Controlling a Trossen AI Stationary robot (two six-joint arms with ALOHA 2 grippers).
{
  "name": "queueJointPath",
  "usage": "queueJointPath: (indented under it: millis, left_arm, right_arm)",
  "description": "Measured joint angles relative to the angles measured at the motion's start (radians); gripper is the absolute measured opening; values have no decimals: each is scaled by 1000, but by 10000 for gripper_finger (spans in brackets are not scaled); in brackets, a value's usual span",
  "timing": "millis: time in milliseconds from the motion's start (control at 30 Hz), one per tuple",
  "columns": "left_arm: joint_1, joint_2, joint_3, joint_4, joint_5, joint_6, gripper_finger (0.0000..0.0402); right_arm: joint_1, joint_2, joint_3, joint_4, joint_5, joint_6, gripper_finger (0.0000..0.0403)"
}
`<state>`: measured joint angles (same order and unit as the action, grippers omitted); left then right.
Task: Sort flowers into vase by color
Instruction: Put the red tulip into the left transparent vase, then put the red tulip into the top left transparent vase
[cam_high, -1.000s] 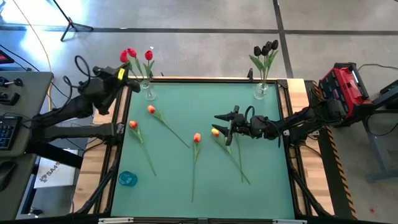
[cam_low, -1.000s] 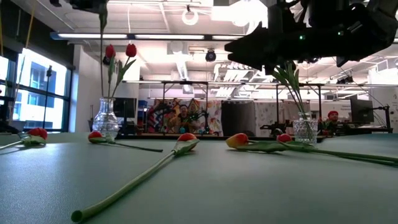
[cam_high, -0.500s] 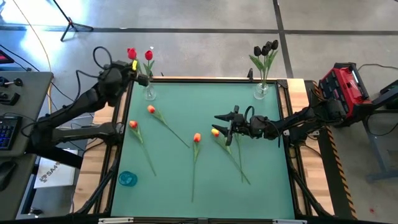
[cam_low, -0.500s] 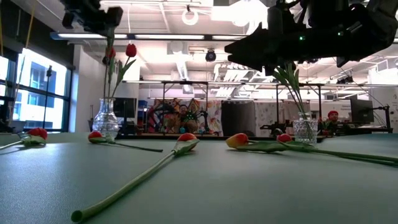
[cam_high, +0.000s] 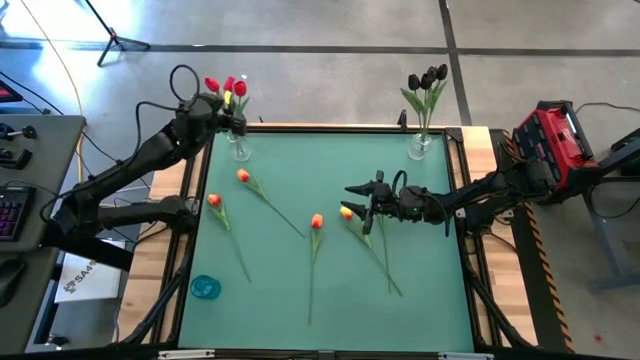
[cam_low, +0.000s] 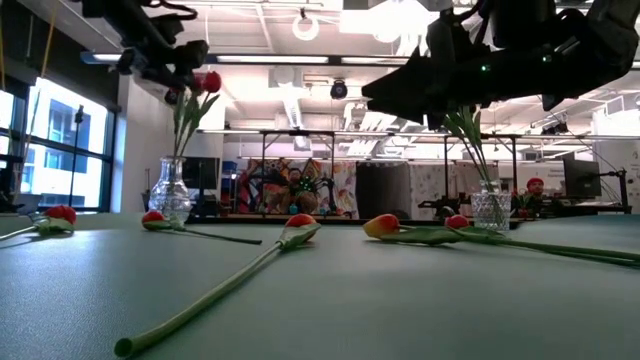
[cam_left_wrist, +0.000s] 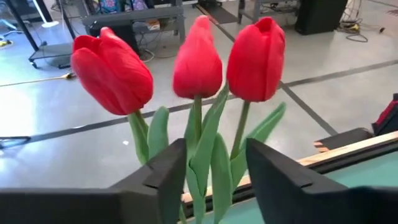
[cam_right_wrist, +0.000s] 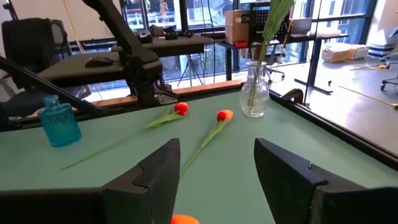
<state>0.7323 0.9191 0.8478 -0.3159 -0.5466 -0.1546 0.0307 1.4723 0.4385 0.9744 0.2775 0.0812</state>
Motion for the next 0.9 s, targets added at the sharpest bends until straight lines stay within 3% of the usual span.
queueJointPath:
  millis: [167,267,400,500,667,900]
  left_arm:
    - [1,-52,0,-7,-10,33,190]
    - [-5,-121,0,-31,-6,34,194]
    - [-28,-220,0,-98,43,34,195]
    - [-55,-267,0,-156,82,35,195]
    - [-108,-286,0,-244,101,44,195]
    - [-193,-285,-66,-254,91,22,195]
  right_arm:
    - [0,0,0,-31,3,33,193]
    - [-1,0,0,-91,61,103,193]
    - [-31,0,0,-322,170,306,193]
    - [-66,0,0,-522,166,487,193]
    - [-77,1,0,-740,253,614,193]
    - [-76,-3,0,-768,219,670,193]
